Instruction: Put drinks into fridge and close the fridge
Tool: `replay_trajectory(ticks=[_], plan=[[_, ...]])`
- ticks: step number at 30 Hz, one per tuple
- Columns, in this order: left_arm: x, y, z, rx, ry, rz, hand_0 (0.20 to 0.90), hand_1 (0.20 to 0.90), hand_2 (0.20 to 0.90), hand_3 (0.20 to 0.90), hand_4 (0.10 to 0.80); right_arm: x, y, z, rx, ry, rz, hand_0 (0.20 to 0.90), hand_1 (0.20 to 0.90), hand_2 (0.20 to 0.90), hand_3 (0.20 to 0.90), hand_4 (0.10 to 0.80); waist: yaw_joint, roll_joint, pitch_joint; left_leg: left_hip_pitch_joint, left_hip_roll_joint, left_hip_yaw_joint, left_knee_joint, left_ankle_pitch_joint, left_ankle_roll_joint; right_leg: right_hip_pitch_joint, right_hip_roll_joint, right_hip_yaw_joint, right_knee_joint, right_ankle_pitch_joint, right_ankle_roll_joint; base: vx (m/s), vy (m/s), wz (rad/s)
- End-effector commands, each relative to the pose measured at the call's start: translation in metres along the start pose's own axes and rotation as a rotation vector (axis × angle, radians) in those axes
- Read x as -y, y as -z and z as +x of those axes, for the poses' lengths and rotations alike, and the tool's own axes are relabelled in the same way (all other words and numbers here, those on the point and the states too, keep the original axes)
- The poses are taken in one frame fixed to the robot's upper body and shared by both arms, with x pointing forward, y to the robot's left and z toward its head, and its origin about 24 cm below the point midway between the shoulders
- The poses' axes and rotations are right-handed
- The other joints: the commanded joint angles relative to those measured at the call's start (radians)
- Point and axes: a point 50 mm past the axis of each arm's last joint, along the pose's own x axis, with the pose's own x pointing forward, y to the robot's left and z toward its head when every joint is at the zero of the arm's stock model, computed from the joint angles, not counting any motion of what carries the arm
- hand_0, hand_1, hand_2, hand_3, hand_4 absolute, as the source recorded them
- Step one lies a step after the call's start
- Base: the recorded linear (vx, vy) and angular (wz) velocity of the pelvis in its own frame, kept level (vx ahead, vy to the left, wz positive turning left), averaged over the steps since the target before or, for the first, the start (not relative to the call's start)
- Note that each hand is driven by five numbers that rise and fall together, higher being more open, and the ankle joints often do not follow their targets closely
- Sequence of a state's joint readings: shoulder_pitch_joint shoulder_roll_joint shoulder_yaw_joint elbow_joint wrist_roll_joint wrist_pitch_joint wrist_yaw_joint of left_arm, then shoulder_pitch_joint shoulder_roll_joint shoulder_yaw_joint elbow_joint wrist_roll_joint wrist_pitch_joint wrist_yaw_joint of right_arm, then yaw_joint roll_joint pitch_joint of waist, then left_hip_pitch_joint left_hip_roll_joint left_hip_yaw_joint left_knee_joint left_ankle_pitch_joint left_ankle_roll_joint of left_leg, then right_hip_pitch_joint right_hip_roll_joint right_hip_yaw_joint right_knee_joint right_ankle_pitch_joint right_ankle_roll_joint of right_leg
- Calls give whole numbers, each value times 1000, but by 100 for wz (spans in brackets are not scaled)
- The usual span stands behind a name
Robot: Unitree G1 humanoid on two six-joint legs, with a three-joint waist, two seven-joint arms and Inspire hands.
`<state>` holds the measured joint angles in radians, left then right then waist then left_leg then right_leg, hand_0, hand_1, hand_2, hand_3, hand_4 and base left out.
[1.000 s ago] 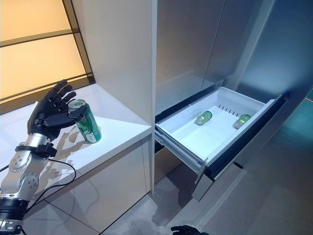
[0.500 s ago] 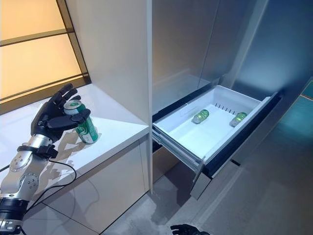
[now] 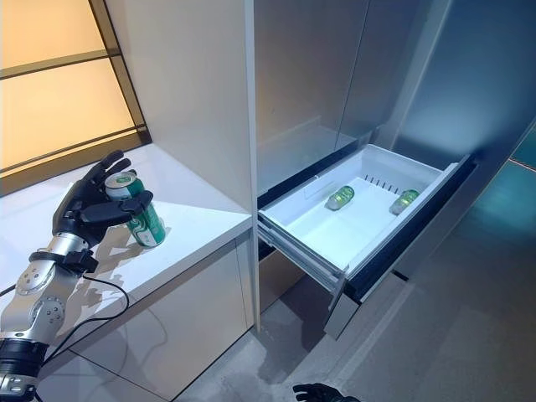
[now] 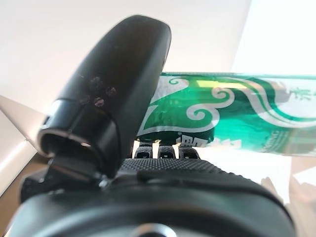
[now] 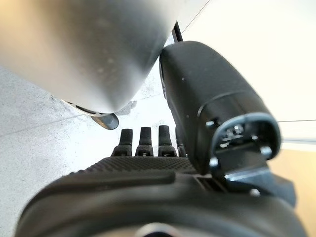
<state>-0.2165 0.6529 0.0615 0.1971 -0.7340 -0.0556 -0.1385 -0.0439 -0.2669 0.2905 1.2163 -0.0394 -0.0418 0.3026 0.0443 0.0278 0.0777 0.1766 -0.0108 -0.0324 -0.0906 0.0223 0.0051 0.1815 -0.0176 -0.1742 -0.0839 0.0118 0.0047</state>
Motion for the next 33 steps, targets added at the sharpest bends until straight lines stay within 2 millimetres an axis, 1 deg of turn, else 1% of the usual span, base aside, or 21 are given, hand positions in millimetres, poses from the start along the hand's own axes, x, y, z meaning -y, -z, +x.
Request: replay_trajectory(ticks=[1,25,33], plan=[[-10,-73,26,270,-17,85,900,900,900,900,800,5,15,-4,-69,-14,-31,900,900,900,900,800,-26,19,-18,17,-43,76,21,-91,27,-30,20,85,112,-116,45,8,8,-5],[-8,-81,32,295,6,64,900,900,900,900,800,7,15,-4,-66,-7,-24,900,900,900,900,800,-36,21,-20,18,-45,86,28,-98,32,-39,17,99,121,-116,48,3,1,-2],[-6,-81,32,300,5,63,900,900,900,900,800,5,15,-4,-64,-8,-23,900,900,900,900,800,-38,21,-21,19,-46,86,25,-99,34,-39,18,102,121,-117,48,5,0,-7]])
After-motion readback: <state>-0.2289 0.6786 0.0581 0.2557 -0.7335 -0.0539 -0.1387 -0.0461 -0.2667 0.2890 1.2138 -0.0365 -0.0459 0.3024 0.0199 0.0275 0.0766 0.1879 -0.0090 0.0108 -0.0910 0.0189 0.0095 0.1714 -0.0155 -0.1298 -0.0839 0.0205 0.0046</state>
